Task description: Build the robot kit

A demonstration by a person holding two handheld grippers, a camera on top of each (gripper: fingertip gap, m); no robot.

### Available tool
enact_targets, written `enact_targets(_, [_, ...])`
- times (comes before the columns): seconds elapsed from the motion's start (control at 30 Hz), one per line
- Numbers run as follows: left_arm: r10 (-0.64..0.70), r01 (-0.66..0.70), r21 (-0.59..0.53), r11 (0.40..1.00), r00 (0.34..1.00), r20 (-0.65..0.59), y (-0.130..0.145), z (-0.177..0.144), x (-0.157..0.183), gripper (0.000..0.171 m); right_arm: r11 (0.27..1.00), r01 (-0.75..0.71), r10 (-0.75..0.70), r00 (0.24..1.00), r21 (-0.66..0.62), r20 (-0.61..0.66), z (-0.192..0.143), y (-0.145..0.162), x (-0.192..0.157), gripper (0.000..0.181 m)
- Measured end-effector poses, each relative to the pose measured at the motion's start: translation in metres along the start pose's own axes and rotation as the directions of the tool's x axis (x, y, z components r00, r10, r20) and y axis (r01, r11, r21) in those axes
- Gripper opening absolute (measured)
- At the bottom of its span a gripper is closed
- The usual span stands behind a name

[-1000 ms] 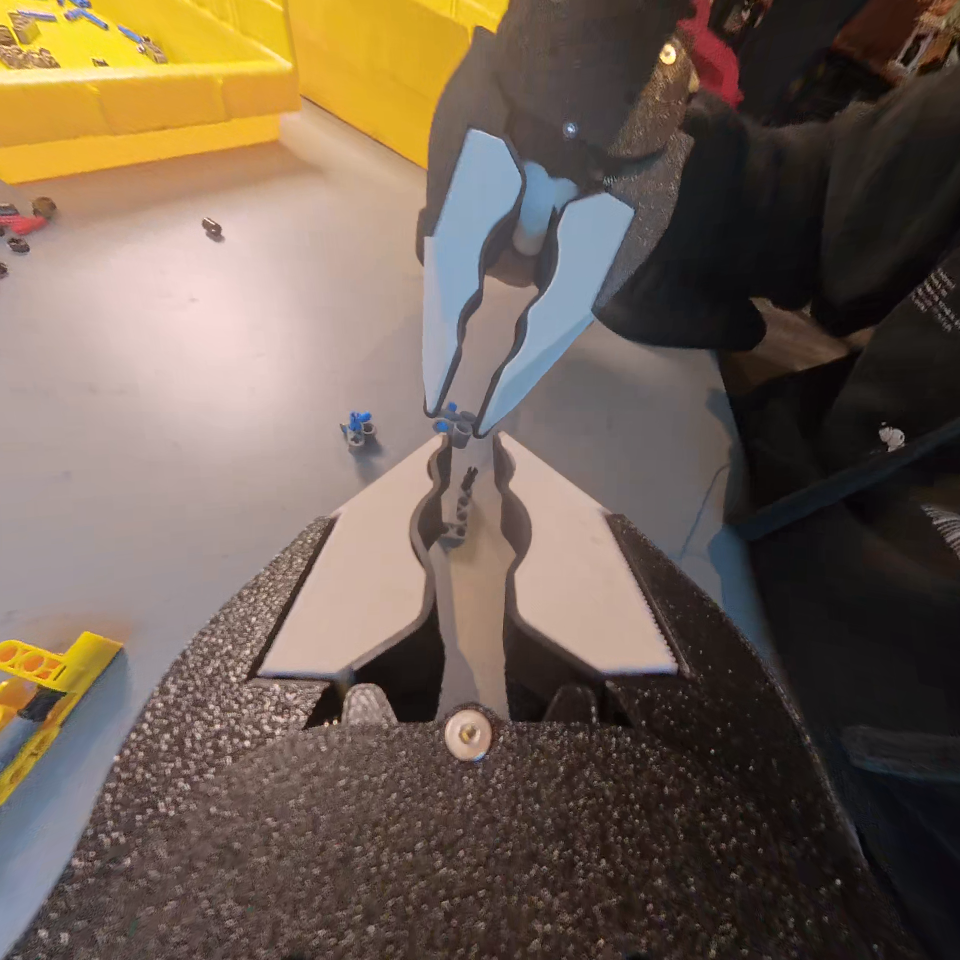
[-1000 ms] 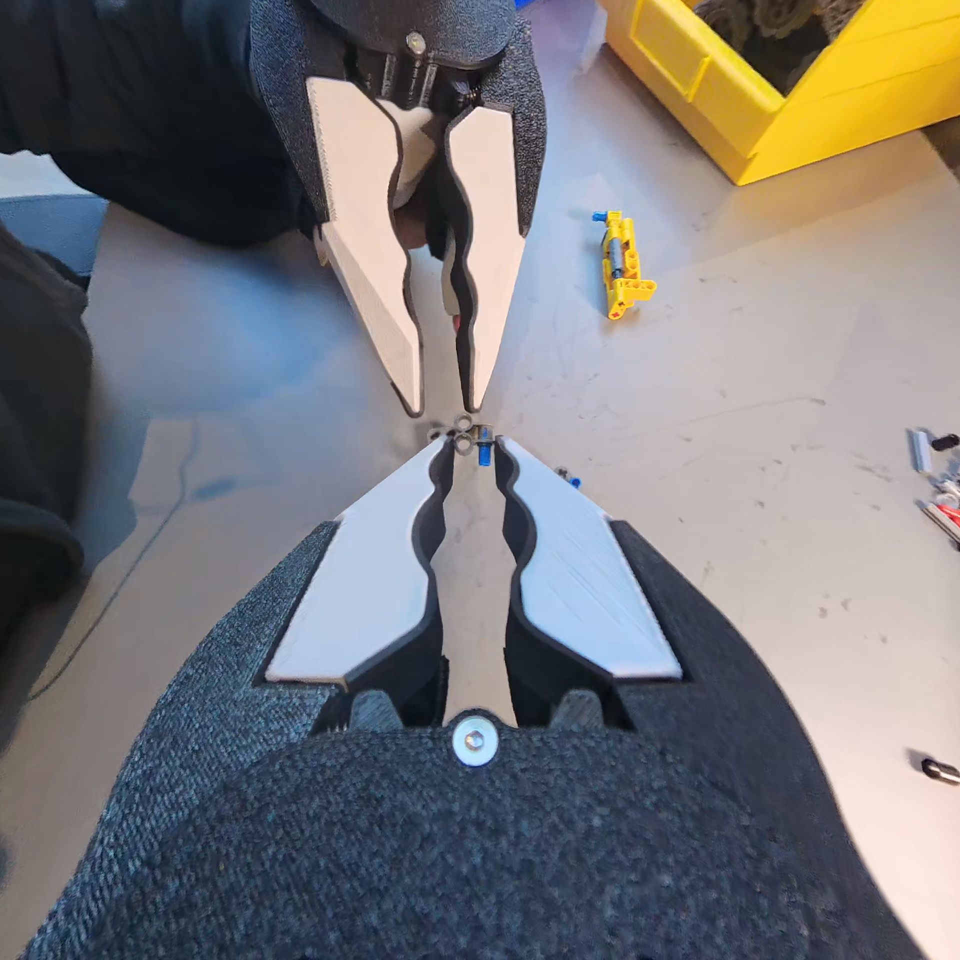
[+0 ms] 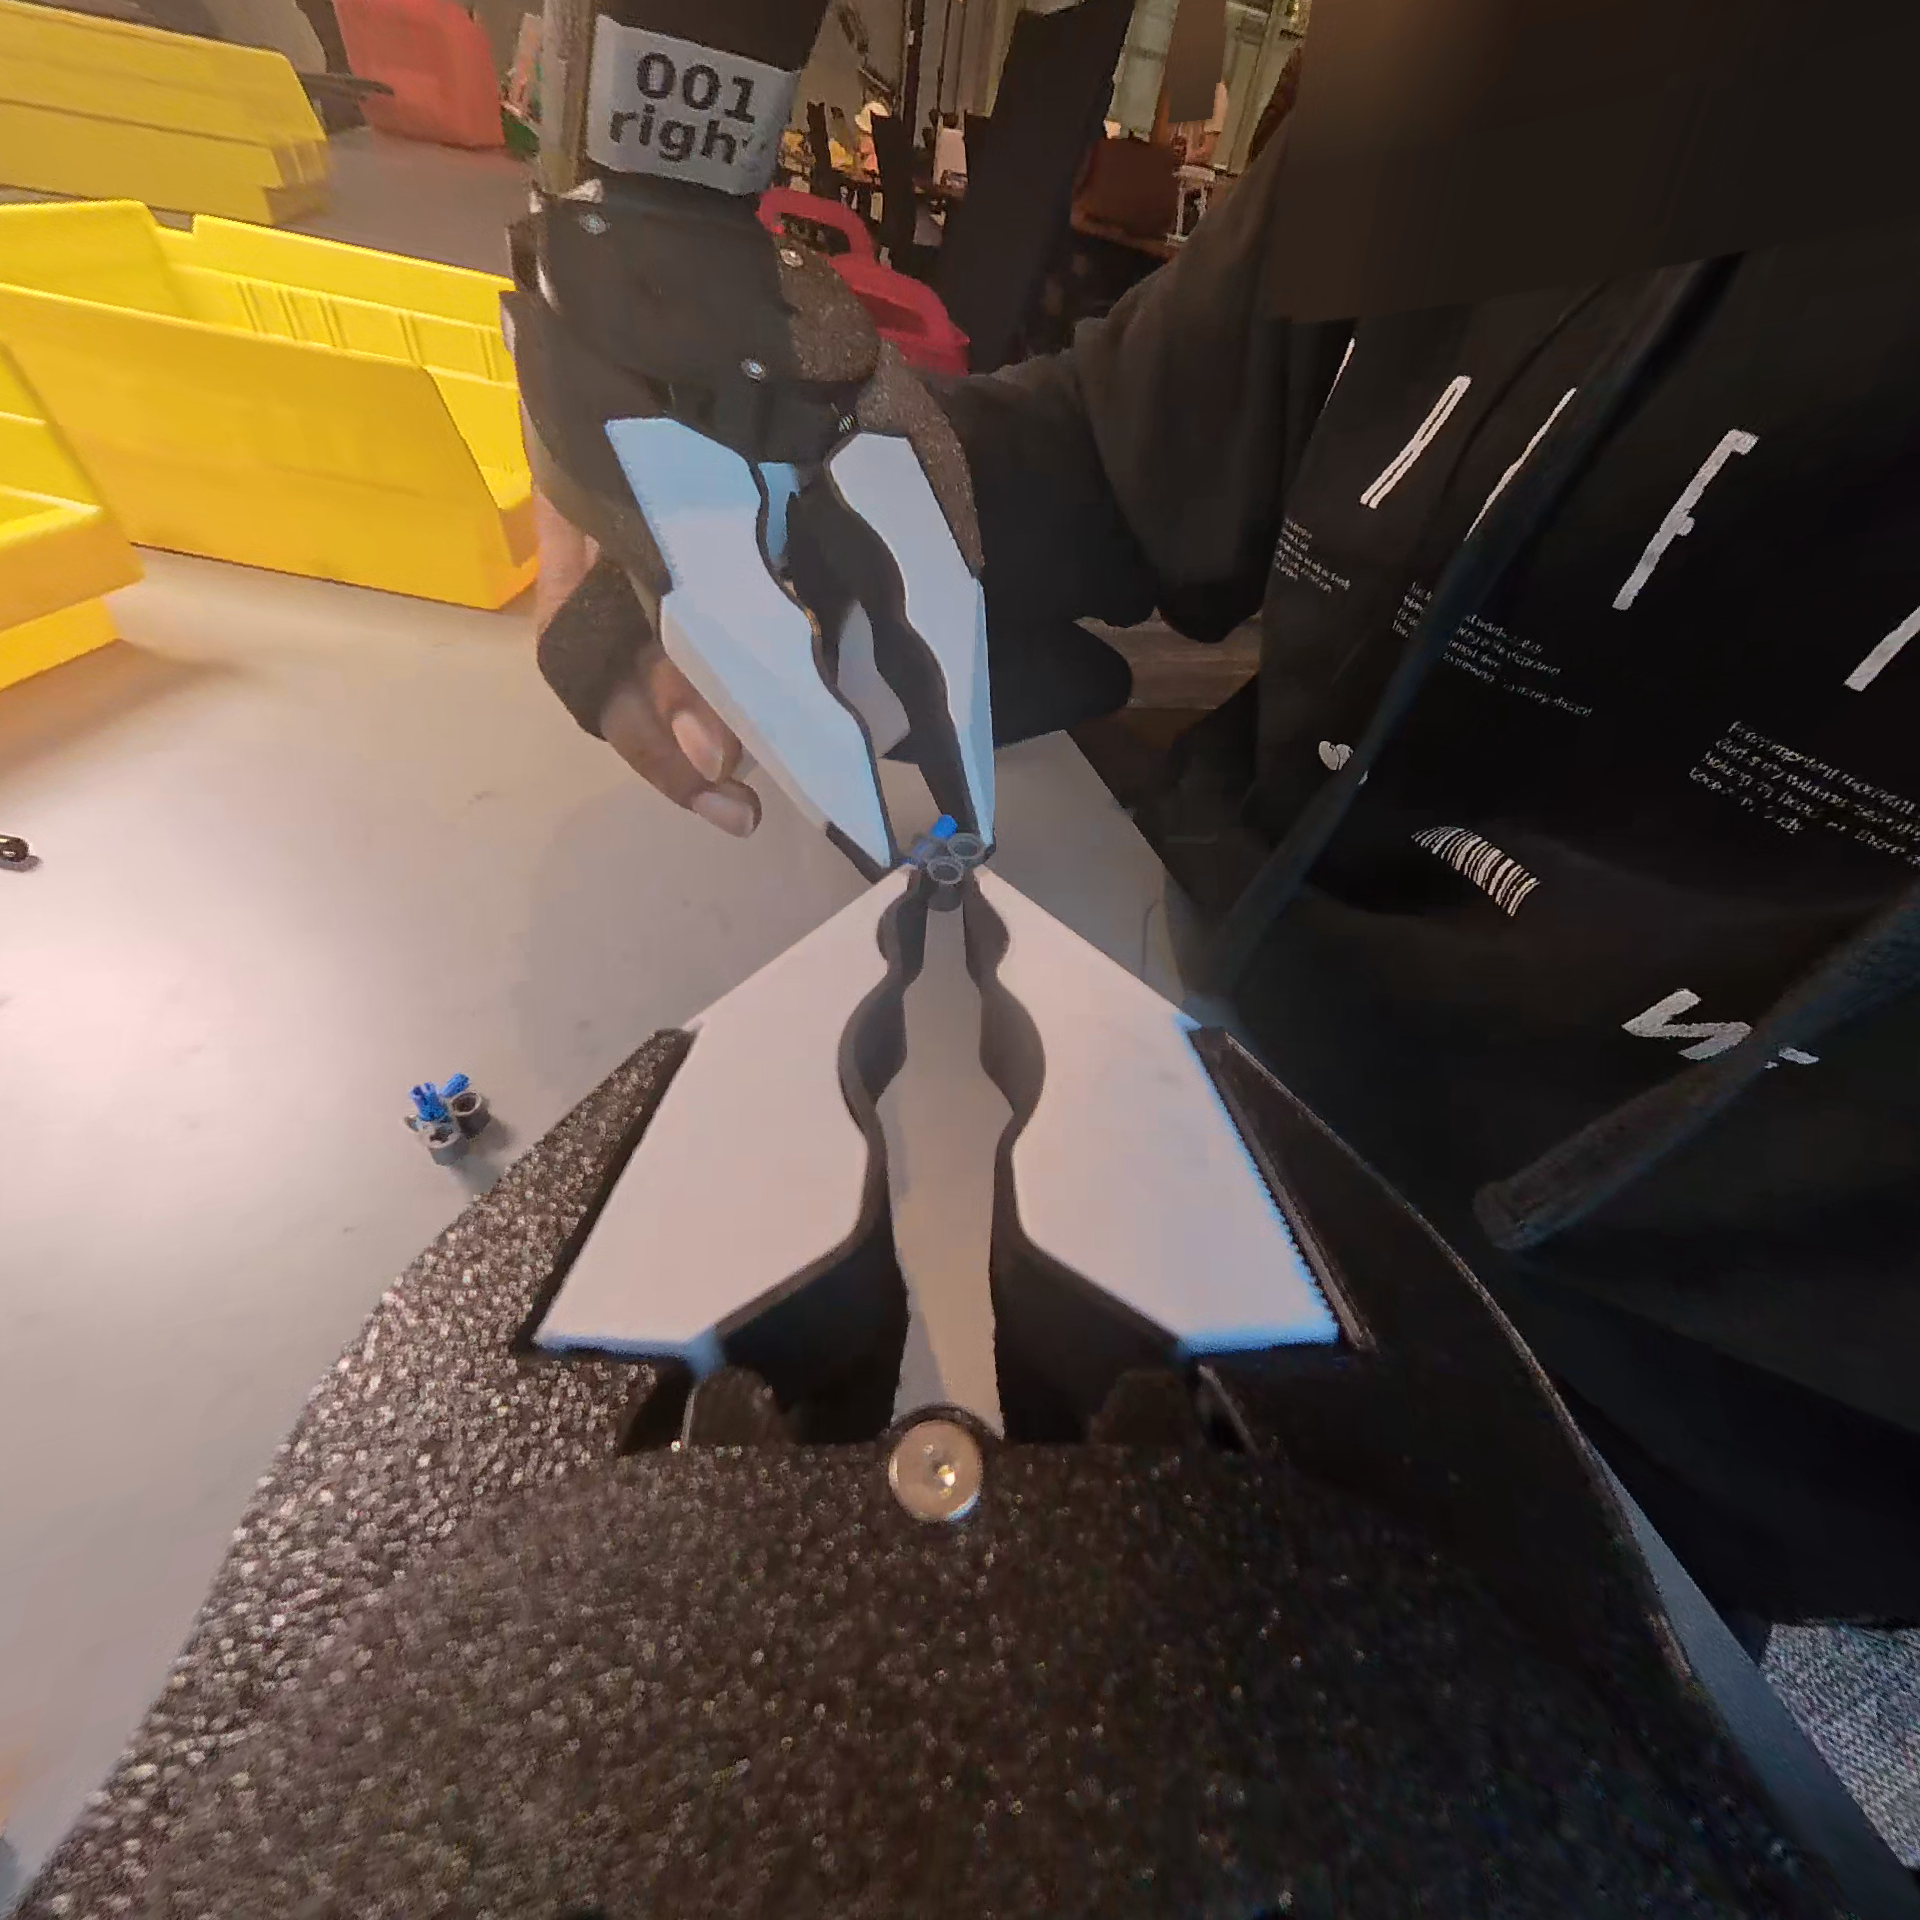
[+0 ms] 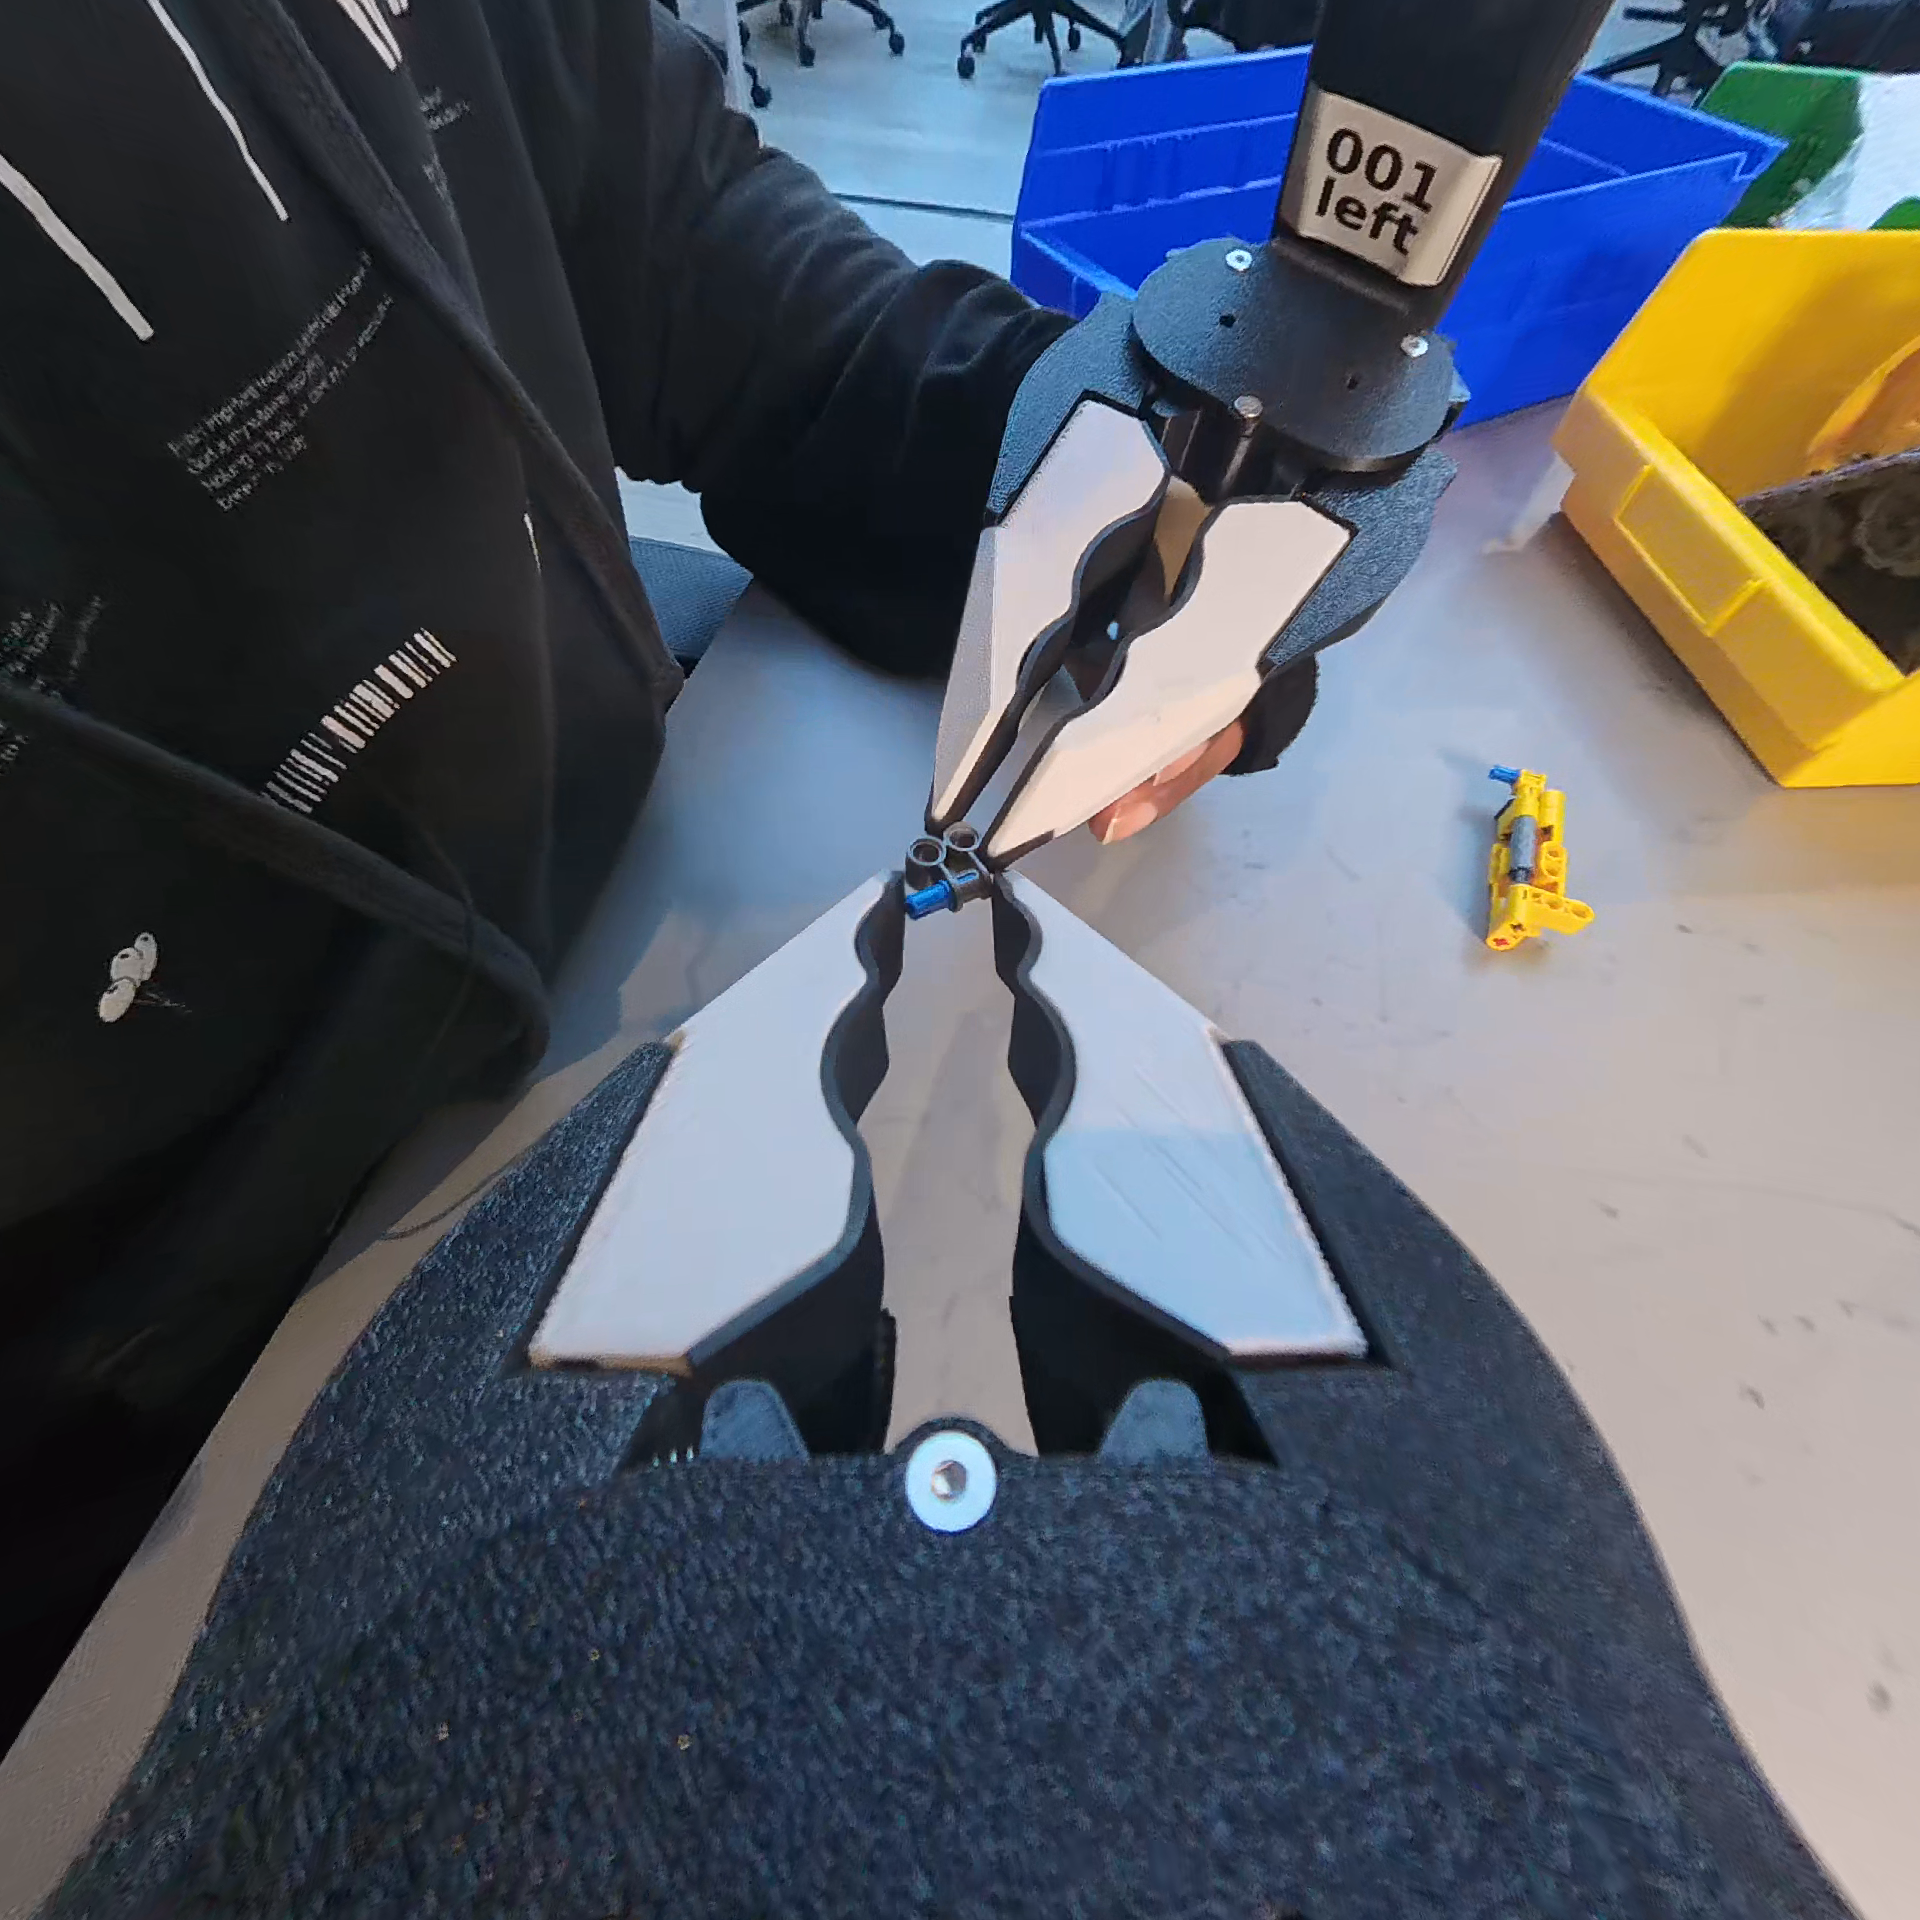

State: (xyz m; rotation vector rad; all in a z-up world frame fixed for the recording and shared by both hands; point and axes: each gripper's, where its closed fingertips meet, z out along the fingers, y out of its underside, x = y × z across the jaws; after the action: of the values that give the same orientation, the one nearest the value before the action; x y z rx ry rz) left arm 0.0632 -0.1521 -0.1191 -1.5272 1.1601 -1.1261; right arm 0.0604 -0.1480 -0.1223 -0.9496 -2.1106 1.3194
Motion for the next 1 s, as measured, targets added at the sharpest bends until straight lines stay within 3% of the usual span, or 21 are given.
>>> enact_targets(0.1, [-0.018,0.016,0.034,0.999,0.999,0.051,-0.003,-0.003,-0.010,0.006,1.000,-0.003,0.003,0.998,0.011,-0.064,-0.003,-0.001,0.008,0.016])
enact_targets(0.2, [-0.102,0.092,0.078,0.993,0.985,0.142,-0.006,-0.009,-0.030,0.008,0.999,-0.021,0.027,0.977,0.032,-0.210,-0.010,0.000,0.027,0.016])
enact_targets(0.27, [-0.138,0.122,0.095,0.988,0.974,0.181,-0.007,-0.012,-0.038,0.022,0.999,-0.032,0.041,0.946,0.033,-0.323,-0.014,0.004,0.040,0.016])
enact_targets(0.37, [-0.097,0.079,0.075,0.994,0.957,0.274,-0.007,-0.012,-0.047,0.021,0.998,-0.049,0.058,0.896,0.032,-0.441,-0.017,0.009,0.051,0.016])
enact_targets(0.53, [-0.033,0.023,0.032,0.999,0.931,0.365,-0.006,-0.010,-0.054,0.017,0.999,-0.009,0.027,0.859,0.037,-0.510,-0.017,0.007,0.055,0.015])
enact_targets(0.77, [0.019,-0.016,-0.010,1.000,0.952,0.305,-0.002,-0.005,-0.044,0.013,0.998,0.061,-0.040,0.902,0.035,-0.430,-0.016,0.006,0.043,0.016])
enact_targets(0.93, [0.043,-0.040,-0.019,0.999,0.976,0.214,0.000,0.003,-0.030,0.012,0.996,0.052,-0.033,0.968,0.071,-0.248,-0.014,0.005,0.023,0.017])
enact_targets(1.0, [0.051,-0.046,-0.032,0.998,0.977,0.205,0.003,0.004,-0.029,0.005,0.995,0.055,-0.037,0.977,0.079,-0.208,-0.014,0.003,0.020,0.017])
